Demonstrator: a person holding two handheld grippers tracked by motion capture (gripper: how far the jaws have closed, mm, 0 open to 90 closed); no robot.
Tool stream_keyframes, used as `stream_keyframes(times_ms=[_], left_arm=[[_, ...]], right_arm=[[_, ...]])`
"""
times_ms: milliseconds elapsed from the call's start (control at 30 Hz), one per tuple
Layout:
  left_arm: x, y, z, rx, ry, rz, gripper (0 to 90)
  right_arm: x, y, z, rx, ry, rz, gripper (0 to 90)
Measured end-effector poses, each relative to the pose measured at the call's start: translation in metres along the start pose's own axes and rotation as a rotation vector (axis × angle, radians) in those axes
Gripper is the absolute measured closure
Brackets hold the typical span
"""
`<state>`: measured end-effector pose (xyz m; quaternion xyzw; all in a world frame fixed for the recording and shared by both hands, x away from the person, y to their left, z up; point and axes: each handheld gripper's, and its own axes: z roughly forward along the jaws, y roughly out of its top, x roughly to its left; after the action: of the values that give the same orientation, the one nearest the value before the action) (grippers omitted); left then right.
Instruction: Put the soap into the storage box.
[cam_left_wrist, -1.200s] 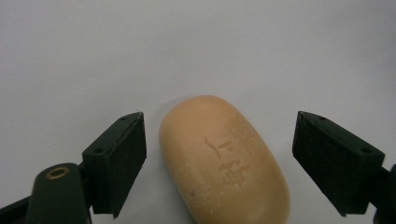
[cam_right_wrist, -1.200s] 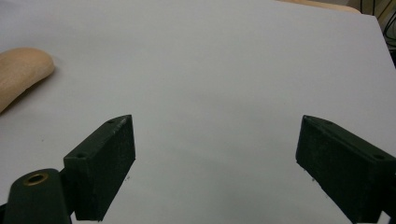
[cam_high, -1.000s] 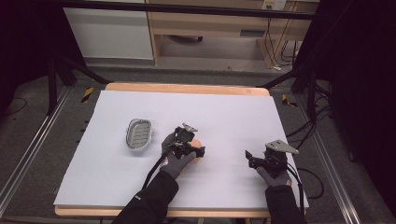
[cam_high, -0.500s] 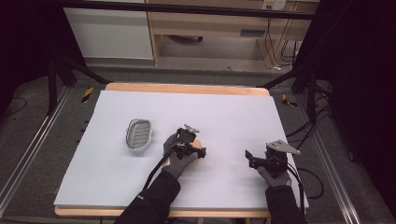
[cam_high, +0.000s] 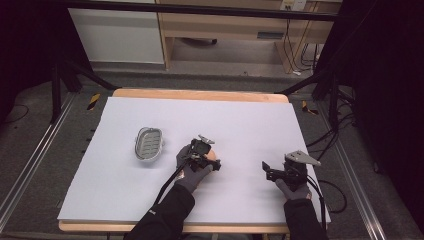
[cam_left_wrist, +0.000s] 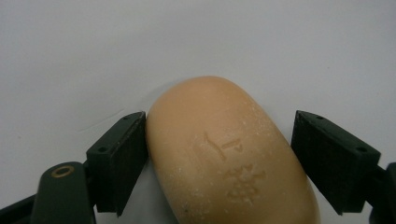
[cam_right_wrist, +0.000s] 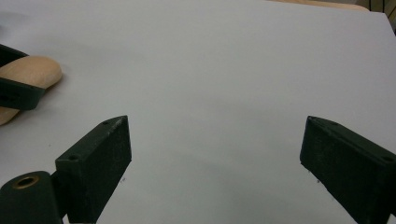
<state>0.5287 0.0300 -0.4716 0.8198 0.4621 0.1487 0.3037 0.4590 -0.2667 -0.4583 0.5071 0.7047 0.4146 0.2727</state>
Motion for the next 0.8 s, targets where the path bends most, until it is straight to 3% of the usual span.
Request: stream_keyframes(times_ms=[500,800], left_arm=[[0.0,0.001,-0.001,0.016,0.012,-0.04,21.6],[0.003,-0.003,-0.009,0.023,-0.052,-0.022,28.4]], right_arm=[[-0.001,-0.001,0.0,0.007,-0.011,-0.009,9.0],[-0.002,0.0,-0.001,0.006,-0.013,-0.006,9.0]])
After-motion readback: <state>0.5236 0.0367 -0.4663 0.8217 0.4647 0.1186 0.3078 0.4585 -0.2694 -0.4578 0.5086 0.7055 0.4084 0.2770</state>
